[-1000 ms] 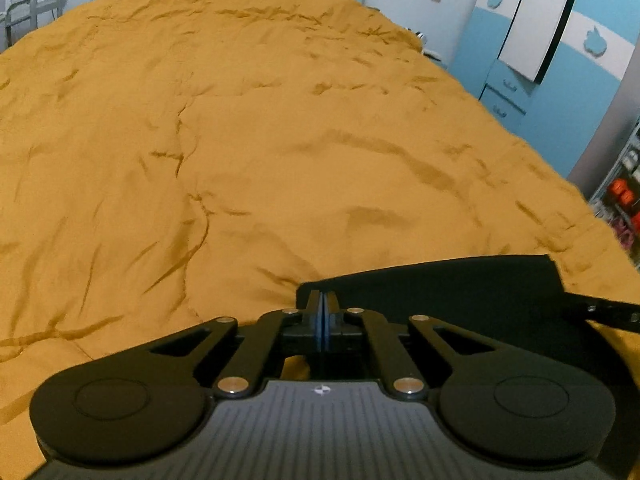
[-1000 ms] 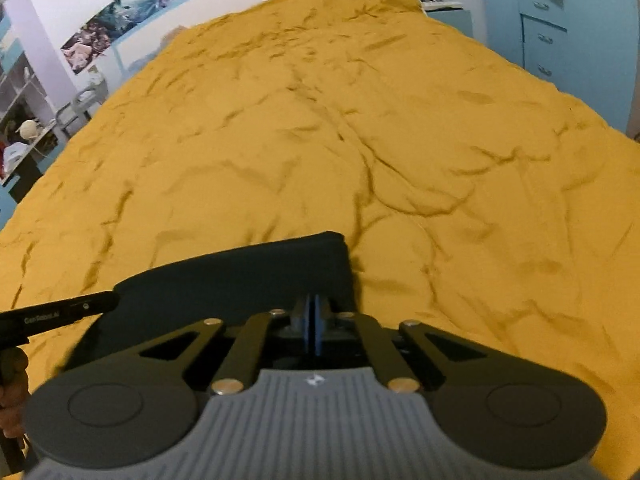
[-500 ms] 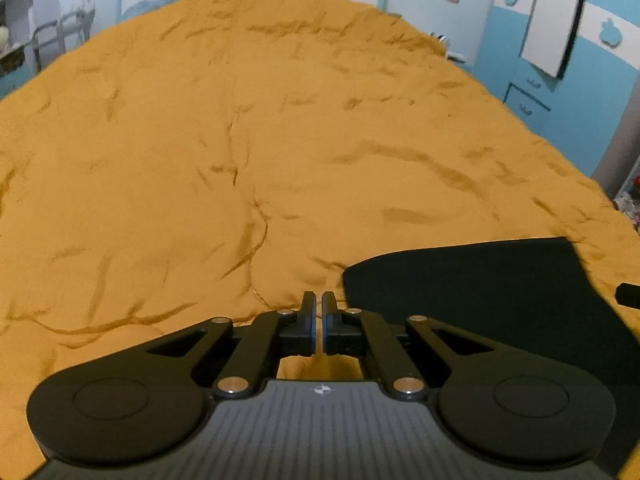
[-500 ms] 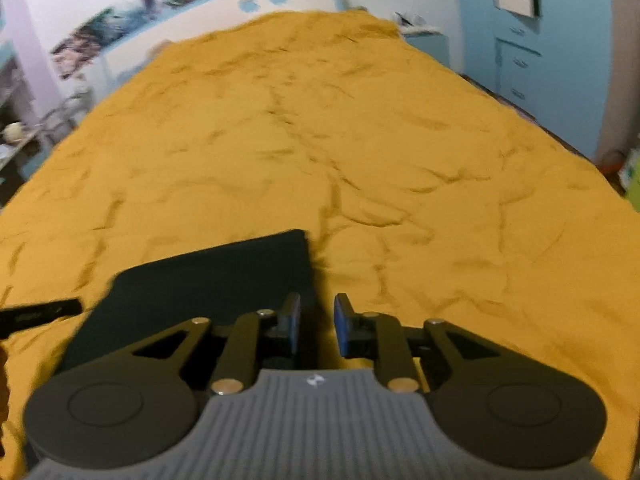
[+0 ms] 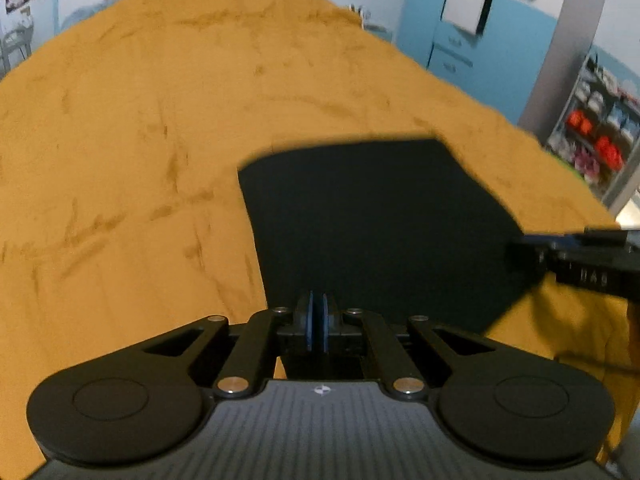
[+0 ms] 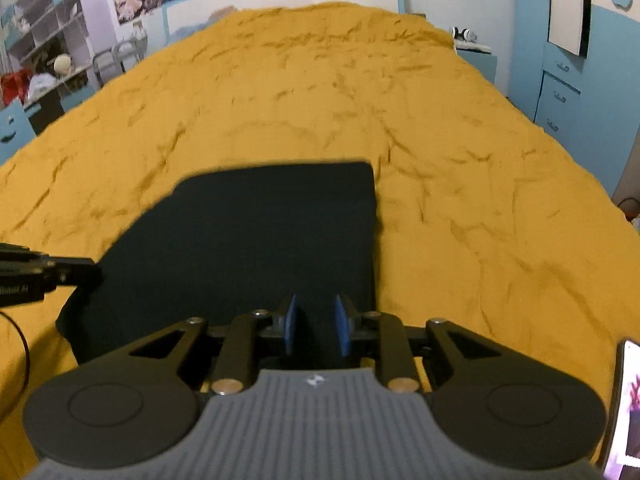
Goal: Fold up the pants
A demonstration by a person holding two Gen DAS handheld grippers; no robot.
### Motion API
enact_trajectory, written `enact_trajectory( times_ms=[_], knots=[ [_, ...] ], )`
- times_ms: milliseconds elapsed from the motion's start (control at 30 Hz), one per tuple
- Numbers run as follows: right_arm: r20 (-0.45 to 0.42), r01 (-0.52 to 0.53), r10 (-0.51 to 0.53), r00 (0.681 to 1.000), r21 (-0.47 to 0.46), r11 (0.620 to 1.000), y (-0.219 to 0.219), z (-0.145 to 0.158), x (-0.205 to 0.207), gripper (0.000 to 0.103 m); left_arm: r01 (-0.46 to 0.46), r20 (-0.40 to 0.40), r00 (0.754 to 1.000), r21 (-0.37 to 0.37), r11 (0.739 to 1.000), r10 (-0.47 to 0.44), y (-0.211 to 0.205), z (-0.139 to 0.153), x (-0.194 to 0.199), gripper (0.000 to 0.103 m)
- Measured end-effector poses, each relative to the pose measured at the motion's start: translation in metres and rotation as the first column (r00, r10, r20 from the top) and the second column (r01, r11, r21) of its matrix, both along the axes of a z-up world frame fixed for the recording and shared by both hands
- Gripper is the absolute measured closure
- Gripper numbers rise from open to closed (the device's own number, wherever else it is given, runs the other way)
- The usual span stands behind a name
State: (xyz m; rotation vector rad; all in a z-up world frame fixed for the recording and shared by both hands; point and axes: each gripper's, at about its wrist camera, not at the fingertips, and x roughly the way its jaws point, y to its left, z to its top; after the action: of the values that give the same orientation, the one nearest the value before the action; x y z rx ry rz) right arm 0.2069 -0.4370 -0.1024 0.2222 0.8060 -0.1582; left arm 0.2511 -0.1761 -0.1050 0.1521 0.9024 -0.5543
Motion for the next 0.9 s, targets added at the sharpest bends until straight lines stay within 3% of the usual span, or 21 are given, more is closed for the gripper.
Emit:
enact_trajectory(
  times_ms=[300, 467, 533, 600, 667, 767, 800, 833, 900],
  knots=[
    [-0.023, -0.011, 0.011, 1.0, -0.014, 1.0, 0.0, -0.006, -0.001, 0.086, -0.025, -0.115, 0.993, 0.006, 1.0, 0.026, 0.02, -0.013, -0.014, 0.1],
    [-0.049, -0.017, 0.015, 0.999, -0.026, 1.0, 0.0, -0.003, -0.007, 0.085, -0.004, -0.111, 0.994, 0.06, 0.998, 0.011, 0.029, -0.011, -0.036, 0.1],
    [-0.068, -0.006, 0.004, 0.998, -0.033, 0.999, -0.002, -0.002, -0.013, 0.072, 0.002, -0.098, 0.995, 0.072, 0.997, 0.006, 0.032, -0.003, -0.042, 0.099],
    [-0.057, 0.001, 0.0, 0.998, 0.019, 1.0, -0.01, 0.001, -0.023, 0.071, 0.004, -0.07, 0.998, 0.057, 0.998, 0.0, 0.036, 0.012, -0.049, 0.099],
    [-0.035, 0.011, -0.008, 0.999, 0.081, 0.997, -0.019, 0.005, -0.03, 0.068, 0.001, -0.027, 1.0, 0.028, 1.0, 0.0, 0.038, 0.028, -0.05, 0.087],
    [0.009, 0.034, -0.035, 0.999, 0.123, 0.992, -0.029, 0.013, -0.031, 0.055, -0.054, 0.024, 0.998, -0.05, 0.997, 0.055, 0.043, 0.045, -0.038, 0.064],
    [0.023, 0.047, -0.051, 0.998, 0.143, 0.989, -0.033, 0.015, -0.029, 0.05, -0.078, 0.031, 0.996, -0.082, 0.994, 0.081, 0.045, 0.047, -0.031, 0.049],
    [0.037, 0.058, -0.065, 0.997, 0.166, 0.984, -0.037, 0.016, -0.026, 0.044, -0.099, 0.035, 0.994, -0.111, 0.989, 0.104, 0.046, 0.049, -0.023, 0.041],
    [0.062, 0.074, -0.09, 0.994, 0.226, 0.971, -0.045, 0.017, -0.02, 0.033, -0.116, 0.04, 0.991, -0.159, 0.98, 0.124, 0.046, 0.047, -0.009, 0.039]
  ],
)
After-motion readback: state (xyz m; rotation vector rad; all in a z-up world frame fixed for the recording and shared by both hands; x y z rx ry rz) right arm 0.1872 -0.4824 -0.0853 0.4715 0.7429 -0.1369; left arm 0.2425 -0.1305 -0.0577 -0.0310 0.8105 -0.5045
